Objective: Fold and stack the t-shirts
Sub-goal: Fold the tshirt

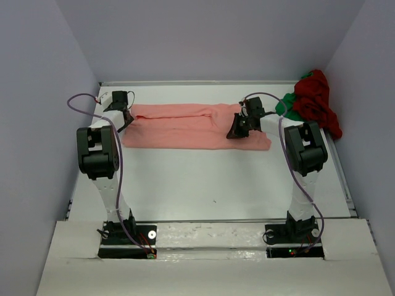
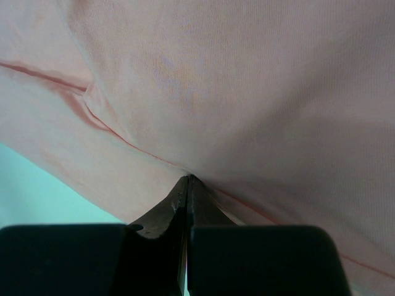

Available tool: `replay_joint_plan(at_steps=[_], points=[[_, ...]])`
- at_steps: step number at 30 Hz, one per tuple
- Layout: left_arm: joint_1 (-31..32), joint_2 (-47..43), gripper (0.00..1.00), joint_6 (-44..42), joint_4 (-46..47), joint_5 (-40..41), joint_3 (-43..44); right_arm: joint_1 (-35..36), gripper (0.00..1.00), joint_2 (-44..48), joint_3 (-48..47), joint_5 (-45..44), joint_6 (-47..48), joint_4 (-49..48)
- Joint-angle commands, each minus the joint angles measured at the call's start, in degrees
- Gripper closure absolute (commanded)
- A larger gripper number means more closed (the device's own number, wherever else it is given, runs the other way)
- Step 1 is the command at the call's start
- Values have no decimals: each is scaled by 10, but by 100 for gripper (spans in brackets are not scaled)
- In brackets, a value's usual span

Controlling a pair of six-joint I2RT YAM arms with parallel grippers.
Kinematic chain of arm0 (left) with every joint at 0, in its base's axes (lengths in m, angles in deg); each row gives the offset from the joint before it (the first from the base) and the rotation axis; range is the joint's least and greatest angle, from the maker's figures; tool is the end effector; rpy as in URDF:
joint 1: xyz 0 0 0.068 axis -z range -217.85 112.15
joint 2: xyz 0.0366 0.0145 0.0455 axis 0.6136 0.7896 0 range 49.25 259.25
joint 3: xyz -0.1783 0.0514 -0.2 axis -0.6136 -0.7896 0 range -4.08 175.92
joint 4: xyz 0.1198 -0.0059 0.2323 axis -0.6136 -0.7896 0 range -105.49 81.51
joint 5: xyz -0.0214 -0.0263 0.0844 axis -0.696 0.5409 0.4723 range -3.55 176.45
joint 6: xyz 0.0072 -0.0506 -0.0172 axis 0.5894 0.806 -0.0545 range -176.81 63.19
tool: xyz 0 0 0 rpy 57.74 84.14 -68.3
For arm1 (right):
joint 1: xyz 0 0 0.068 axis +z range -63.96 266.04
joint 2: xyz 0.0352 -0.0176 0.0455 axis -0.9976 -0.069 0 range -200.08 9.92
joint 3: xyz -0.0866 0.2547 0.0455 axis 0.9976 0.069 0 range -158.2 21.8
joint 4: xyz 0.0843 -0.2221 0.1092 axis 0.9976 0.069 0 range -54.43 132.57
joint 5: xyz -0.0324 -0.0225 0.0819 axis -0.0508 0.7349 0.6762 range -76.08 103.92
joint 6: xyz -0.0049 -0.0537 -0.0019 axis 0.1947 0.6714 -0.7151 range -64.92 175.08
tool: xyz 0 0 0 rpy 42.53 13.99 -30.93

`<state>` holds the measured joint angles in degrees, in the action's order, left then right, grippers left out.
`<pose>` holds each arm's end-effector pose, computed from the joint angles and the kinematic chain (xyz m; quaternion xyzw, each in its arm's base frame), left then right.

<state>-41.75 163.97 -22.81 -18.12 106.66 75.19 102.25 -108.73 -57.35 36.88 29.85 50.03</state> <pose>0.4388 0.0423 0.1840 -0.3589 0.8388 0.0589 0.4053 0.4155 0.1352 0.1493 0.0120 0.9339 0.2843 0.2166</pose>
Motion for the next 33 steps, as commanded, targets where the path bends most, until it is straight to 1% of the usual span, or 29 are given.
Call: replay_joint_plan(at_steps=[1, 5, 6, 8, 9, 11, 12, 14, 15, 16, 19, 22, 25, 26, 27, 28, 29, 31, 33], points=[[22, -70, 48, -14, 25, 31, -3, 3, 100, 11, -9, 0, 14, -8], [36, -71, 47, -52, 21, 51, 1, 3, 100, 7, -12, 5, 12, -8], [62, -72, 46, -70, 27, 55, -2, 3, 100, 7, -11, 7, 12, -8], [71, -69, 45, -85, 28, 68, -3, 3, 100, 7, -12, 8, 12, -8], [75, -66, 40, -99, 28, 72, -2, 3, 100, 7, -11, 8, 12, -7], [80, -60, 34, -111, 28, 76, -4, 3, 100, 7, -11, 9, 12, -8], [81, -57, 22, -113, 33, 77, -11, 3, 100, 7, -11, 9, 12, -8], [80, -54, 7, -126, 43, 63, -19, 3, 100, 7, -12, 13, 11, -8], [80, -53, 6, -132, 46, 55, -27, 3, 100, 7, -13, 16, 11, -8], [80, -55, 5, -141, 69, 30, -36, 3, 100, 6, -14, 21, 10, -8], [81, -63, 4, -177, 99, 24, -59, 3, 100, 8, -14, 25, 10, -8], [84, -70, 5, -202, 128, 77, -72, 3, 100, 8, -14, 31, 9, -10], [89, -73, 15, -233, 158, 87, -84, 3, 100, 8, -14, 41, 6, -14], [93, -73, 16, -248, 175, 91, -91, 3, 100, 10, -14, 43, 6, -14], [103, -72, 16, -288, 211, 98, -108, 3, 100, 11, -13, 44, 7, -15], [111, -72, 17, -303, 222, 112, -114, 3, 100, 12, -13, 45, 6, -15], [120, -70, 16, -314, 227, 153, -116, 3, 100, 14, -11, 45, 6, -15], [140, -64, 15, -354, 228, 181, -114, 3, 100, 17, -9, 47, 6, -15], [145, -51, 15, -364, 221, 188, -111, 3, 100, 18, -7, 49, 6, -18]])
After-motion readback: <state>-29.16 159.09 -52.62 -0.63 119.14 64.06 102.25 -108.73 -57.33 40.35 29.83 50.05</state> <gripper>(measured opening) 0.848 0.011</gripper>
